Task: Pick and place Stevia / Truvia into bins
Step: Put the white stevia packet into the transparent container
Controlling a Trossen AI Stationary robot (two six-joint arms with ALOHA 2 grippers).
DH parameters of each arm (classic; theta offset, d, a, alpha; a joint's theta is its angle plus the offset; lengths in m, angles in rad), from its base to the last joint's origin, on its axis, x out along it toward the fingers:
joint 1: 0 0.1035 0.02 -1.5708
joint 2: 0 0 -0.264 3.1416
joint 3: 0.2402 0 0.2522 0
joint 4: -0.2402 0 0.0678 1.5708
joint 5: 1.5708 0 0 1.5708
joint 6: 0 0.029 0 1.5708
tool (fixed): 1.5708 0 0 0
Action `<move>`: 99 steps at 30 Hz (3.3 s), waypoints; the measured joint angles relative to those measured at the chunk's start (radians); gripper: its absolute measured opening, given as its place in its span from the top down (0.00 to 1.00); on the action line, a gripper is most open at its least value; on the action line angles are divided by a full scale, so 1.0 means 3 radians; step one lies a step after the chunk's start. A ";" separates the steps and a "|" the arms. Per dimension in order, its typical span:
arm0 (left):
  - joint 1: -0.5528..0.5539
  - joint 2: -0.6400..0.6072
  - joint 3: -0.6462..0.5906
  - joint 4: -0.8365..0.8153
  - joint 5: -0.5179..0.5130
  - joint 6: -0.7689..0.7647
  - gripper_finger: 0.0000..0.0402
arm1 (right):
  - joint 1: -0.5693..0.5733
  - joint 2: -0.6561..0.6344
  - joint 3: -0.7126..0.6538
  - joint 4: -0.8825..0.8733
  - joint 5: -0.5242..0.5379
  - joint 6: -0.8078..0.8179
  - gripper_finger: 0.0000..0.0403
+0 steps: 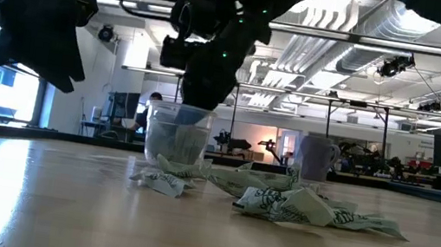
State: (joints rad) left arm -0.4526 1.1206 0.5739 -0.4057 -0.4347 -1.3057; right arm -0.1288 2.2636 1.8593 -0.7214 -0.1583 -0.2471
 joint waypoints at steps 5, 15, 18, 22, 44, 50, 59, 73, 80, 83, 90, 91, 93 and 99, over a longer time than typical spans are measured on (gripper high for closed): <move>0.0001 0.0001 0.0000 -0.0018 -0.0011 0.0142 0.60 | 0.0001 0.0016 0.0249 -0.0159 0.0049 -0.0009 0.89; 0.0004 0.0001 0.0001 -0.0017 -0.0141 0.0480 0.60 | -0.0001 -0.0027 0.0657 -0.0668 0.0123 -0.0140 0.68; 0.0004 0.0002 0.0001 0.0108 -0.0036 0.0908 0.60 | 0.0013 -0.0084 0.0654 -0.0943 0.0106 -0.0182 0.63; 0.0004 0.0137 0.0005 0.0394 0.0005 0.2016 0.60 | 0.0027 -0.0304 0.0519 -0.1239 0.0161 -0.0267 0.59; 0.1000 0.1758 0.0992 0.1107 0.1347 0.4076 0.60 | 0.0434 -0.2930 -0.2858 -0.0317 0.1310 0.1361 0.58; 0.1057 0.2136 0.1324 0.0863 0.1354 0.4200 0.60 | 0.0563 -0.3041 -0.3174 -0.0219 0.1307 0.1664 0.58; 0.1073 0.2329 0.1452 0.0510 0.1152 0.4339 0.62 | 0.0749 -0.3038 -0.3221 -0.0115 0.1522 0.1698 0.58; 0.1072 0.2331 0.1802 -0.0021 0.1056 0.4347 0.95 | 0.0664 -0.3055 -0.3219 0.0006 0.1788 0.1633 0.58; 0.1074 0.2331 0.2301 -0.0461 0.0926 0.4525 0.92 | 0.0661 -0.3055 -0.3218 0.0007 0.1917 0.1563 0.58; 0.1124 0.2332 0.2578 -0.0761 0.0847 0.4654 0.94 | 0.0637 -0.3055 -0.3218 0.0017 0.1919 0.1516 0.58; 0.1424 0.2265 0.3136 -0.1611 0.0658 0.4589 0.94 | 0.0569 -0.3055 -0.3216 0.0034 0.1921 0.1495 0.58; 0.1478 0.2214 0.3165 -0.1675 0.0633 0.4539 0.94 | 0.0560 -0.3055 -0.3215 0.0034 0.1922 0.1494 0.58; 0.1601 0.2097 0.3169 -0.1882 0.0624 0.4453 0.94 | 0.0553 -0.3055 -0.3215 0.0037 0.1920 0.1486 0.58; 0.2009 0.1948 0.3126 -0.2072 0.0893 0.4374 0.94 | 0.0553 -0.3055 -0.3215 0.0084 0.2005 0.1428 0.58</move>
State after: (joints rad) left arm 0.1502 1.7050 1.5117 -1.0272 -0.1668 0.0065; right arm 0.0372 1.3472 0.8948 -0.6961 0.4431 0.1812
